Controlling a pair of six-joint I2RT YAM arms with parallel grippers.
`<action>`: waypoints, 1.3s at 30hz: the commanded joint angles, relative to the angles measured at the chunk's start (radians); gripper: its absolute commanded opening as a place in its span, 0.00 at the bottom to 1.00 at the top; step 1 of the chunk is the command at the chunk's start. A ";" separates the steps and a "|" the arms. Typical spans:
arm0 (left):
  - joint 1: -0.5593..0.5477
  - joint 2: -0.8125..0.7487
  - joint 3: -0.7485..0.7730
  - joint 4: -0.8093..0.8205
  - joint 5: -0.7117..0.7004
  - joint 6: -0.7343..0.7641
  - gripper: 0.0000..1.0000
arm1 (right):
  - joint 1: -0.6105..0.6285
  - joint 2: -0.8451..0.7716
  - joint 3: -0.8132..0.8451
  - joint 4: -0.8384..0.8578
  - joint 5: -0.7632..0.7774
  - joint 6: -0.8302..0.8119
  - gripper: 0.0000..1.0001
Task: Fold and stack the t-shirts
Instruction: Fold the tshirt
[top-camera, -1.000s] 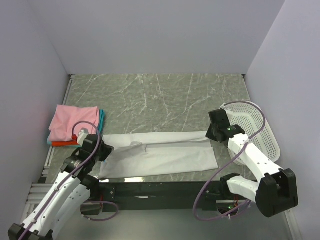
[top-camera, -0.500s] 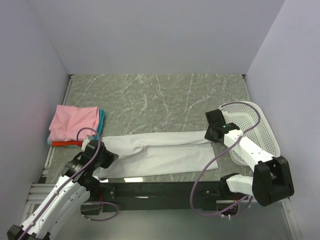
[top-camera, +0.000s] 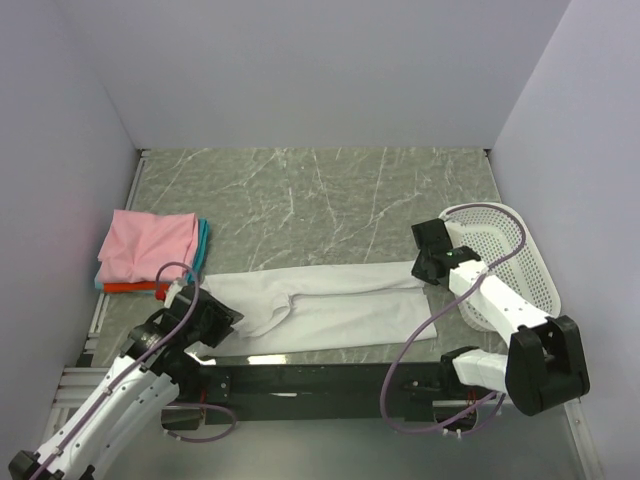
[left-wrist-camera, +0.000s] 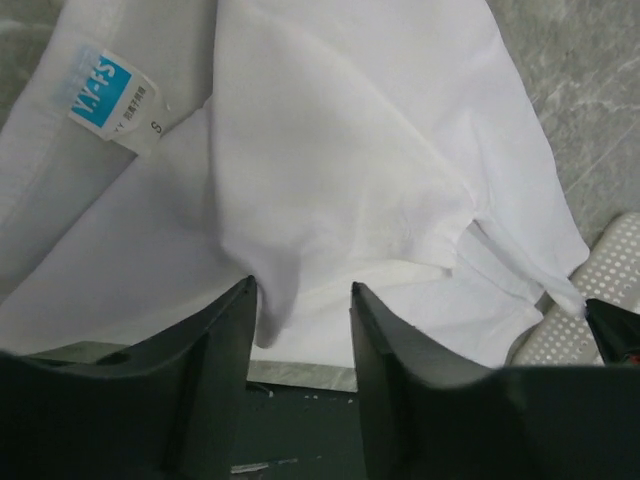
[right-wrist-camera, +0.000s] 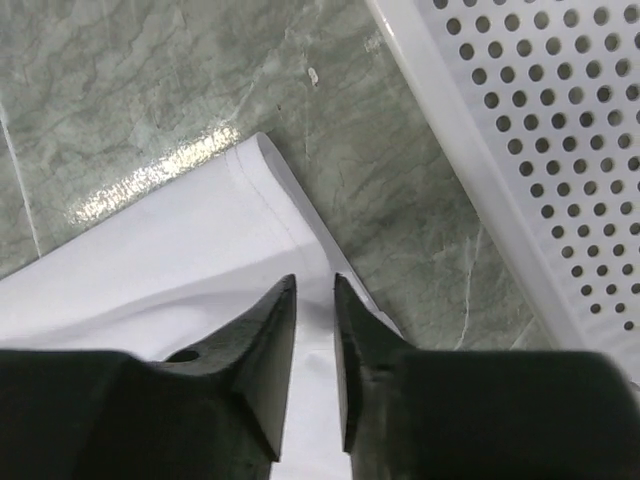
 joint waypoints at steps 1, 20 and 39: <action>-0.008 -0.053 0.049 -0.035 0.005 -0.024 0.53 | 0.001 -0.046 0.002 -0.012 0.048 0.018 0.30; -0.008 0.137 0.144 0.221 -0.004 0.117 0.99 | 0.135 -0.194 0.015 0.194 -0.479 -0.167 0.87; -0.002 0.584 0.034 0.538 -0.037 0.168 0.99 | 0.168 0.216 0.002 0.218 -0.412 -0.109 0.87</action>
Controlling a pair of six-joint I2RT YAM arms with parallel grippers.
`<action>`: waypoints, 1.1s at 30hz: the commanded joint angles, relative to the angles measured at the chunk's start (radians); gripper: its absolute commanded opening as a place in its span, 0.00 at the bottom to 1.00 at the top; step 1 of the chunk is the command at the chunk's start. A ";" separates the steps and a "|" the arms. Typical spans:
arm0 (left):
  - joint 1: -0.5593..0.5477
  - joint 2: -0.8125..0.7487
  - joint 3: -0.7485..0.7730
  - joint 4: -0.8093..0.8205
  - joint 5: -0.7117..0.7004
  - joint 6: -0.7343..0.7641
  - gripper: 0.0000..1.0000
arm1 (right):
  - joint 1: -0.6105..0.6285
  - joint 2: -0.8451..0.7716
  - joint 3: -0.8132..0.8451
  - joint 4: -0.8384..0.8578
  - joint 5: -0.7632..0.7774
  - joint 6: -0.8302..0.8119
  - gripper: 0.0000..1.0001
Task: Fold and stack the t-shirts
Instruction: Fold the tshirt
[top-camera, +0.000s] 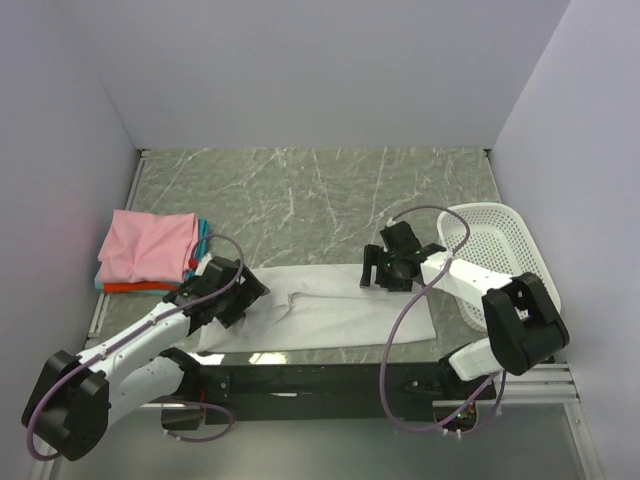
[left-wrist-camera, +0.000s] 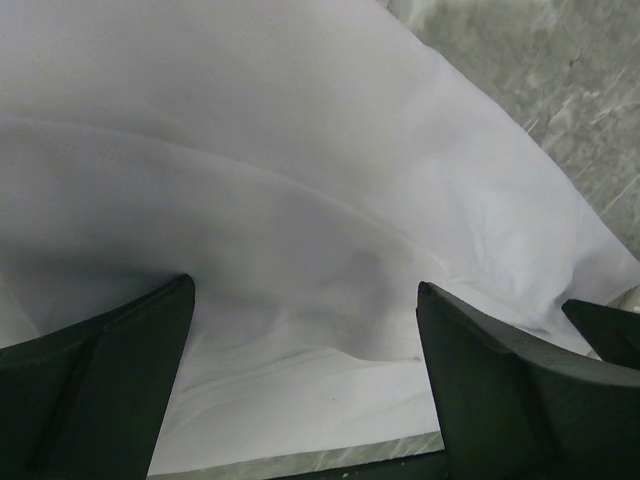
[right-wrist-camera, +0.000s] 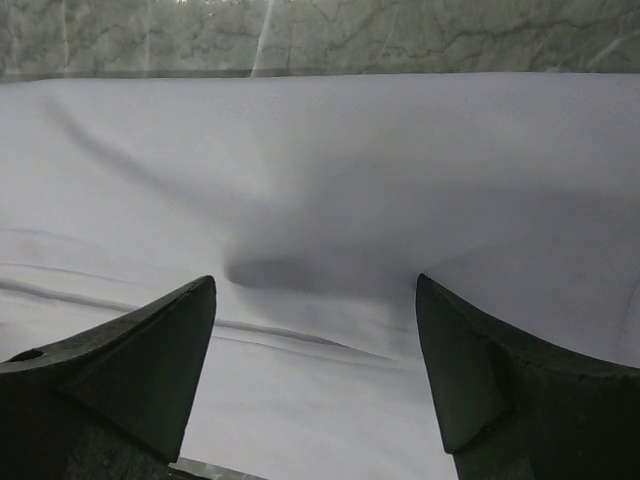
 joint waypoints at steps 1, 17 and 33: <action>0.003 0.034 -0.011 0.060 -0.081 0.006 0.99 | 0.002 -0.017 -0.017 0.022 0.019 -0.004 0.87; 0.074 0.758 0.490 0.201 -0.003 0.205 0.99 | 0.128 -0.310 -0.258 -0.024 -0.059 0.066 0.88; 0.031 1.516 1.518 -0.188 0.212 0.323 0.99 | 0.444 -0.369 -0.312 0.068 -0.203 0.122 0.88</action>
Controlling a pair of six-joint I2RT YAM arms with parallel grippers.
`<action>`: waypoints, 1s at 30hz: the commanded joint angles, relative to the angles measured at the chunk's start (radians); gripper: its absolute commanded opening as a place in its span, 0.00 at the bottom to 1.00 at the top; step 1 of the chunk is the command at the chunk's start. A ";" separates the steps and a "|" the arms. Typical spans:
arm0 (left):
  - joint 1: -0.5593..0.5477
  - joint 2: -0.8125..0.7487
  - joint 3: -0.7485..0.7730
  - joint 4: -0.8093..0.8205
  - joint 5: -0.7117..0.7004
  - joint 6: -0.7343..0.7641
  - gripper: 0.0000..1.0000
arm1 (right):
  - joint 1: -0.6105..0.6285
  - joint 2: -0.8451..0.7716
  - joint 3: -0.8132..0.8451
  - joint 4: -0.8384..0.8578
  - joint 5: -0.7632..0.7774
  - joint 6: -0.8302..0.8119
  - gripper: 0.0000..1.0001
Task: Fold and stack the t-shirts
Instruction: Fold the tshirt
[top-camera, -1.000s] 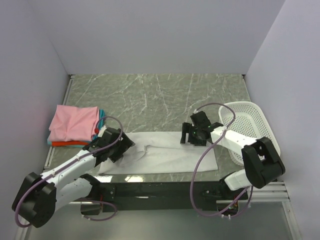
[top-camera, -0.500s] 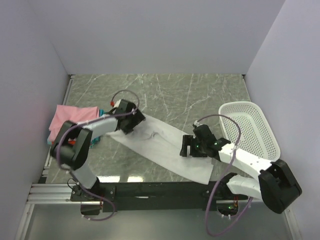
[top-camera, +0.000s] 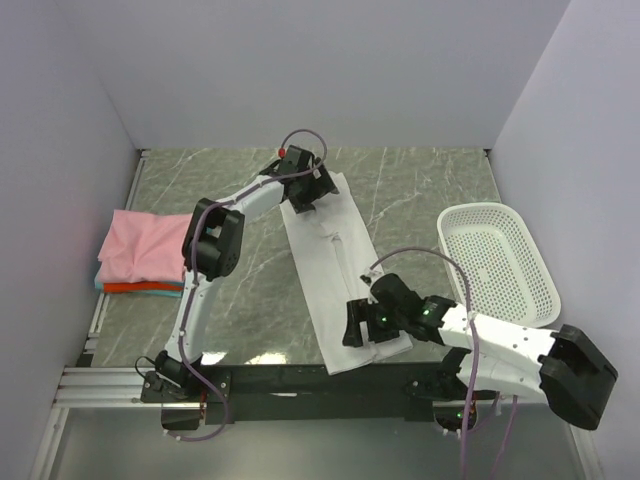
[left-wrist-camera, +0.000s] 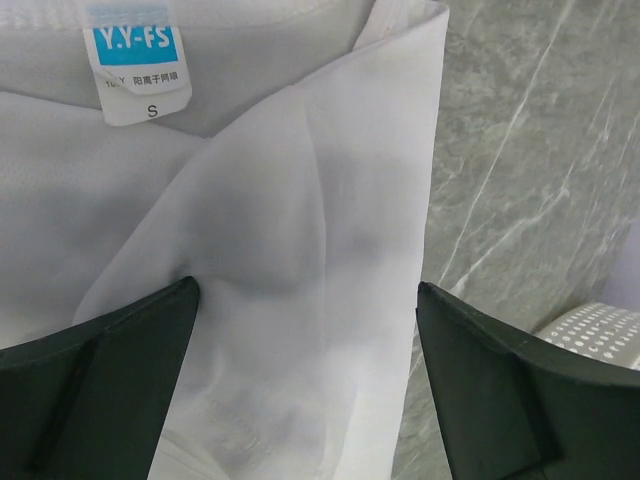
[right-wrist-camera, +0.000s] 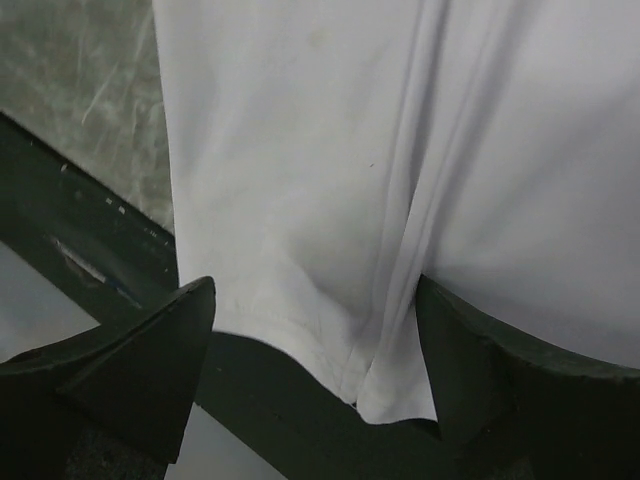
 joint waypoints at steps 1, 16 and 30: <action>-0.011 0.116 0.027 -0.221 0.027 0.041 0.99 | 0.096 0.053 0.025 0.026 -0.062 -0.004 0.88; -0.009 0.240 0.228 -0.246 0.085 0.052 0.99 | 0.276 0.206 0.161 0.016 0.013 -0.016 0.88; -0.009 0.204 0.312 -0.213 0.120 0.045 0.99 | 0.254 -0.195 0.197 -0.236 0.467 0.210 1.00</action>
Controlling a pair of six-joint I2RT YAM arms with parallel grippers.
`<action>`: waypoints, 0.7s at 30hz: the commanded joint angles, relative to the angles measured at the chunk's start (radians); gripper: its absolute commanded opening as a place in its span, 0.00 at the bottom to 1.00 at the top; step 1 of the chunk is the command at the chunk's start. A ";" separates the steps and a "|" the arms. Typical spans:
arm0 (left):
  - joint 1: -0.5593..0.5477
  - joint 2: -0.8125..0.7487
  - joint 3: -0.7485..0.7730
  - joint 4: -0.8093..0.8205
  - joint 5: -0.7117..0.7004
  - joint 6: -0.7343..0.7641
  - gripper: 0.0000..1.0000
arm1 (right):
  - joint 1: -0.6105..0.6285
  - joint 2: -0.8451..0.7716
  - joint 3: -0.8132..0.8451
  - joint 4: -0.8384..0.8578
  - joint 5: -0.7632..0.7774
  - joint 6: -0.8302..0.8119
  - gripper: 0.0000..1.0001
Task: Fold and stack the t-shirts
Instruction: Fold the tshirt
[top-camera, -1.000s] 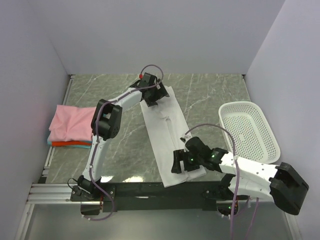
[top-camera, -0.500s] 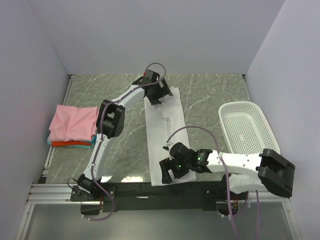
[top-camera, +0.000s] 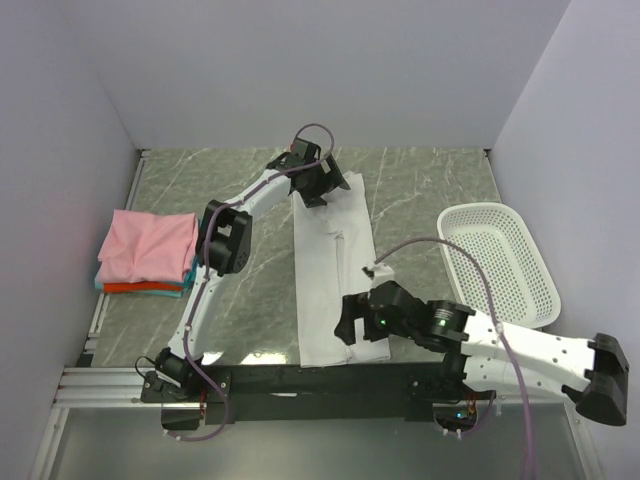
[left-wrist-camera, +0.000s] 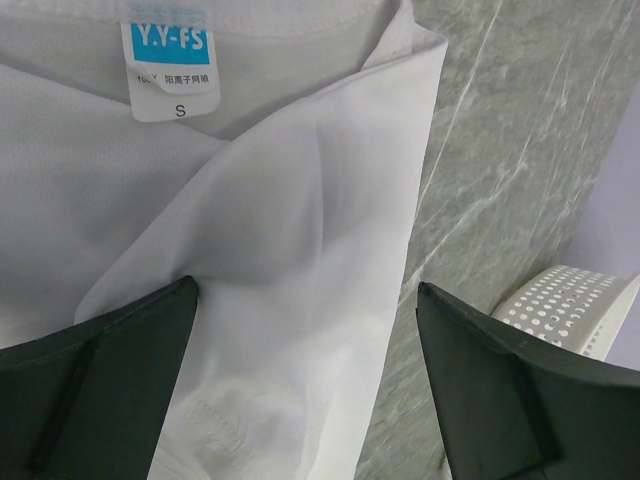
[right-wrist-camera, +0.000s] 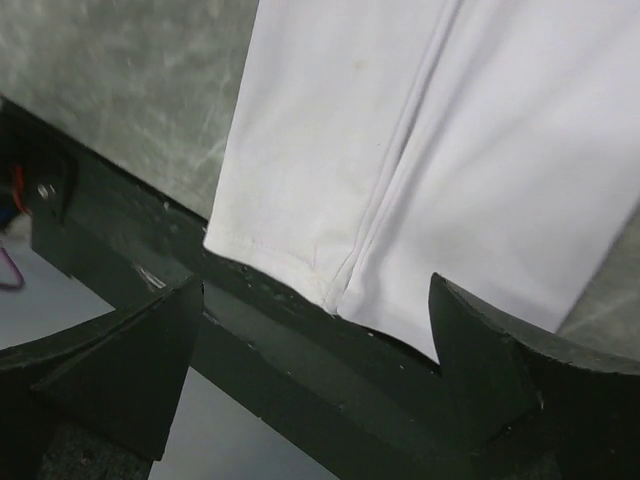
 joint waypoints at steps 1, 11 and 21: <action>-0.006 0.019 0.025 -0.103 -0.020 0.034 0.99 | -0.012 -0.110 0.023 -0.104 0.179 0.125 1.00; -0.069 -0.401 -0.126 -0.183 -0.177 0.097 0.99 | -0.016 -0.311 -0.034 -0.201 0.245 0.192 1.00; -0.288 -0.893 -0.666 -0.167 -0.397 0.009 0.99 | -0.021 -0.451 -0.143 -0.247 0.241 0.229 1.00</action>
